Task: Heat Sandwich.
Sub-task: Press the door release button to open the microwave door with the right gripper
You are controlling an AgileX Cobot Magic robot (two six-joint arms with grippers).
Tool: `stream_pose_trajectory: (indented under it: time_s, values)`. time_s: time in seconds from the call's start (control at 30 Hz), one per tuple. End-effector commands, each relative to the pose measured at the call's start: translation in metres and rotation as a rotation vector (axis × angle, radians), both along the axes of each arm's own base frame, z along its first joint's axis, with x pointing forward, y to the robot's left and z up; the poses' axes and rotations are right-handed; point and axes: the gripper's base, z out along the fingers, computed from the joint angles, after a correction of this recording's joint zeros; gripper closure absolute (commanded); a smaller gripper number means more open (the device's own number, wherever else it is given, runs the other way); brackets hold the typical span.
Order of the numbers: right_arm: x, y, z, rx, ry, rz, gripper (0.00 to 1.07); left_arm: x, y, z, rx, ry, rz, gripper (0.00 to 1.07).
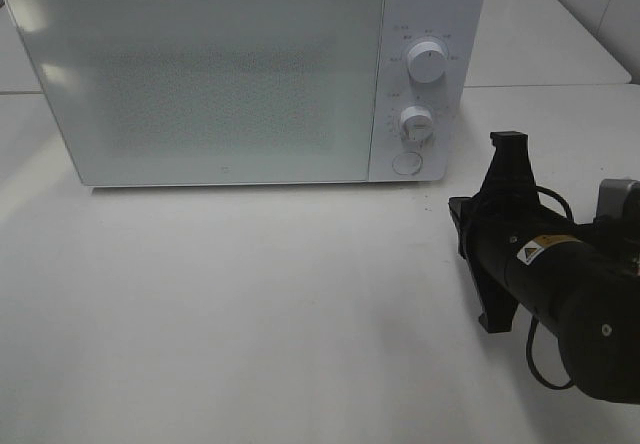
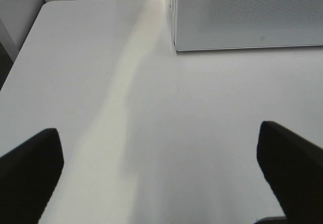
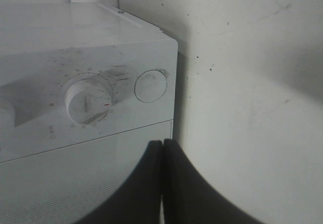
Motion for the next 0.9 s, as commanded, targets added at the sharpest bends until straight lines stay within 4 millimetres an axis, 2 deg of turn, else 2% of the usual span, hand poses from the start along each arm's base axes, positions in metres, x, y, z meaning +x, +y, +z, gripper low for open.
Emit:
stream_pose_trajectory:
  time_s: [0.03, 0.33, 0.9]
  values:
    - [0.004, 0.006, 0.001, 0.005, 0.0, 0.019, 1.07, -0.003, 0.0, 0.001, -0.002, -0.04, 0.001, 0.05]
    - [0.018, 0.017, -0.014, -0.003, 0.008, 0.02, 1.07, -0.003, 0.0, 0.001, -0.002, -0.04, 0.001, 0.05]
    - [0.077, 0.016, -0.024, 0.003, -0.021, 0.034, 1.07, -0.003, 0.0, 0.001, -0.002, -0.04, 0.001, 0.05]
